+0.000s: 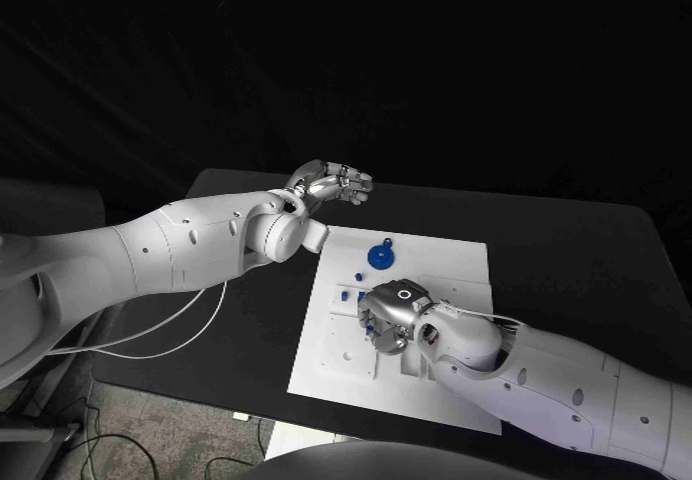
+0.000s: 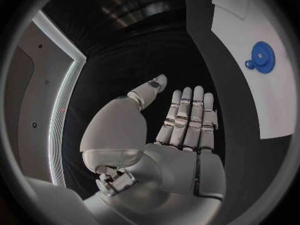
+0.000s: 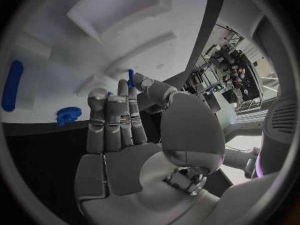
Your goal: Assemble the parts on the task board
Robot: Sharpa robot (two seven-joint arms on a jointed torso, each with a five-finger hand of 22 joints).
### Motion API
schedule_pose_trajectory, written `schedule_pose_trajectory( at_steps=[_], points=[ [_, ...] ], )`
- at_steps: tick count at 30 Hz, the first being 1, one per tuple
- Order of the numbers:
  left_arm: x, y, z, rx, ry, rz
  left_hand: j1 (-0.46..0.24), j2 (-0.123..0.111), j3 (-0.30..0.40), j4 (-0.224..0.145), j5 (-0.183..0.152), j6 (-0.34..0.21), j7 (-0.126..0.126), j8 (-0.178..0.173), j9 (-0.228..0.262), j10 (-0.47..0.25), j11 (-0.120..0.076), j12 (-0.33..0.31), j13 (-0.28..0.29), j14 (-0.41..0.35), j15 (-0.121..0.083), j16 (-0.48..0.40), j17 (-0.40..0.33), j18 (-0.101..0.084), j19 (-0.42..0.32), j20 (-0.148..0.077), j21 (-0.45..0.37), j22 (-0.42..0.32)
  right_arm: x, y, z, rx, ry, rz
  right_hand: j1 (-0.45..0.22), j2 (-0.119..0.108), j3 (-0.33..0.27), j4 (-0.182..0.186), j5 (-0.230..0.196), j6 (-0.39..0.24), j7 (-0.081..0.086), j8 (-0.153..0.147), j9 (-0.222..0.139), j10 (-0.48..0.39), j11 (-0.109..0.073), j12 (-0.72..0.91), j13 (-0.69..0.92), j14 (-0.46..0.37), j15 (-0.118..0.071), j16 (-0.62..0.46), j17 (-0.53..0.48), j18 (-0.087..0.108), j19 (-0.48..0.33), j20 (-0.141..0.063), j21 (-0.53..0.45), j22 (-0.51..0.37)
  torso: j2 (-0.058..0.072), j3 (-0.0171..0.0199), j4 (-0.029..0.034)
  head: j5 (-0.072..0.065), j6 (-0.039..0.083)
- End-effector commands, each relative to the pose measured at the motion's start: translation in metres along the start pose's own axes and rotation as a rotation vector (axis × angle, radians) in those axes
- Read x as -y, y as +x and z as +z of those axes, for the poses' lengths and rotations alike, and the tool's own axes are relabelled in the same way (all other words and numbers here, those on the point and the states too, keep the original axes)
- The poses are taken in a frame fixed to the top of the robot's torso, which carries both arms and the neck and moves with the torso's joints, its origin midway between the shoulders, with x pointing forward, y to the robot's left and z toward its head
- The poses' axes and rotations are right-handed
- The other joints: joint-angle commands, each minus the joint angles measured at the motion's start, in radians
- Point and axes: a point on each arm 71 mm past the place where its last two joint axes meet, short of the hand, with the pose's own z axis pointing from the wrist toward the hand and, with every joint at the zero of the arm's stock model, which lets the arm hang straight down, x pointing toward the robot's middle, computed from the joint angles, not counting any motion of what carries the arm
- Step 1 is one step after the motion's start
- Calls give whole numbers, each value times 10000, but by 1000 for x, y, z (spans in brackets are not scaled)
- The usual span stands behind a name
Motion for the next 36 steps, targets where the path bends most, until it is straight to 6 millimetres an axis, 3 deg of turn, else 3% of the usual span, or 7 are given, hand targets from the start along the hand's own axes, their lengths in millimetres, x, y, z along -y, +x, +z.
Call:
schedule_pose_trajectory(
  at_steps=[1,36],
  points=[
    [2,1,1,-48,76,-63,-20,-17,-64,-7,-14,-34,-10,66,-17,-40,38,51,-19,51,35,-73,15,119,4,27,-56,12,-2,6,0,-313,-100,-97,-5,136,1,-78,6,70,32,26,8,286,105,-70,1,-15,-25,-16,-9,531,-7,-64,52,189,-3,4,1,26,-28],
    [1,-1,1,-24,47,-54,-14,-31,-69,3,-29,-54,-5,67,-26,-60,44,55,-39,49,40,-121,39,107,-15,30,-87,17,-4,8,-4,-414,-100,-149,-28,176,-1,-152,7,76,31,15,11,296,104,-96,32,-6,-26,-29,-18,531,-3,-71,51,185,-1,-4,-5,68,-130]
  ],
)
